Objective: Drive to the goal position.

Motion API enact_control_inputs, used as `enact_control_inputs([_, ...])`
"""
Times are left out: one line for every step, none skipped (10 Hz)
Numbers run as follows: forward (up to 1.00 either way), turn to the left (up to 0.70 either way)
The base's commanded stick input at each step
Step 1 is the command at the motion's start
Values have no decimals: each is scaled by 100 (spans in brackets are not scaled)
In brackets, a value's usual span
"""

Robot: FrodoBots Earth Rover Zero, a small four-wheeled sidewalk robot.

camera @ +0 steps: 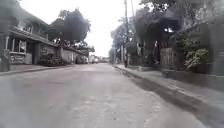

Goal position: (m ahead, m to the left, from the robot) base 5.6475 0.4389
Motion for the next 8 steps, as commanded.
enact_control_inputs([100,0])
enact_control_inputs([100,0])
enact_control_inputs([100,0])
enact_control_inputs([100,0])
enact_control_inputs([100,0])
enact_control_inputs([100,0])
enact_control_inputs([100,0])
enact_control_inputs([100,0])
